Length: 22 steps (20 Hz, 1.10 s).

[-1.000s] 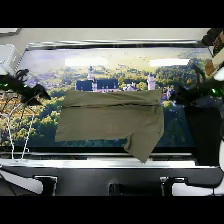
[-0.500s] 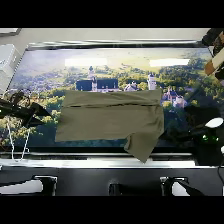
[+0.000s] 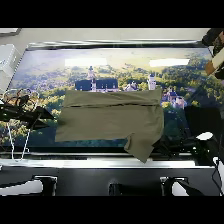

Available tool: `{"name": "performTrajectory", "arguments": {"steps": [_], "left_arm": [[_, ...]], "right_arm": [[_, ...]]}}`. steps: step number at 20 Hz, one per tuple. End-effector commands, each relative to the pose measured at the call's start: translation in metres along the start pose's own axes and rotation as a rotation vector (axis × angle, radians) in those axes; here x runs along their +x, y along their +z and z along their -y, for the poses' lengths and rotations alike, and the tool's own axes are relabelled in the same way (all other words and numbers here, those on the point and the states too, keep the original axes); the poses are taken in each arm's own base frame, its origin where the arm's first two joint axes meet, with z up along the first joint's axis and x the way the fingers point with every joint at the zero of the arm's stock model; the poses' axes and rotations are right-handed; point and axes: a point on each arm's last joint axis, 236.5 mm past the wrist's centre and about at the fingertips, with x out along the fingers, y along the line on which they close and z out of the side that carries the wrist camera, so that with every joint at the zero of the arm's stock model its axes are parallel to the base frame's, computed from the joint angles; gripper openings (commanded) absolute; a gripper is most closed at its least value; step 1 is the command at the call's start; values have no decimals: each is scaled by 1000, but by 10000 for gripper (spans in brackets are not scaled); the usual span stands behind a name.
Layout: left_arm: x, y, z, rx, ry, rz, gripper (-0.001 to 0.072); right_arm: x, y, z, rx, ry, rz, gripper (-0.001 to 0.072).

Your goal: Fold the clothes and pants, and hang the long-sleeved shirts on hangers.

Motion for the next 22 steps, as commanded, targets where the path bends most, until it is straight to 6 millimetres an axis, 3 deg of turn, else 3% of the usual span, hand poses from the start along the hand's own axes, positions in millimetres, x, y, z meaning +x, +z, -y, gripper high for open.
{"name": "performTrajectory", "arguments": {"steps": [1,5,10,12,13,17,22], "left_arm": [[2,3,1,9,5,11,614],[2,5,0,39,7,20,614],[9,0,-10,67,28,11,614],[16,-11,-27,48,68,1,614],[20,-16,-36,33,80,11,614],[34,-38,-62,-33,70,10,614],[41,-44,-68,-25,74,-9,614]], "right_arm": [[6,16,-4,50,43,85,417],[7,19,-5,61,49,102,377],[15,11,0,69,52,88,74],[14,14,0,72,53,101,67],[14,16,-1,72,57,109,27],[14,17,-1,65,58,113,29],[14,12,-3,65,67,91,29]]}}
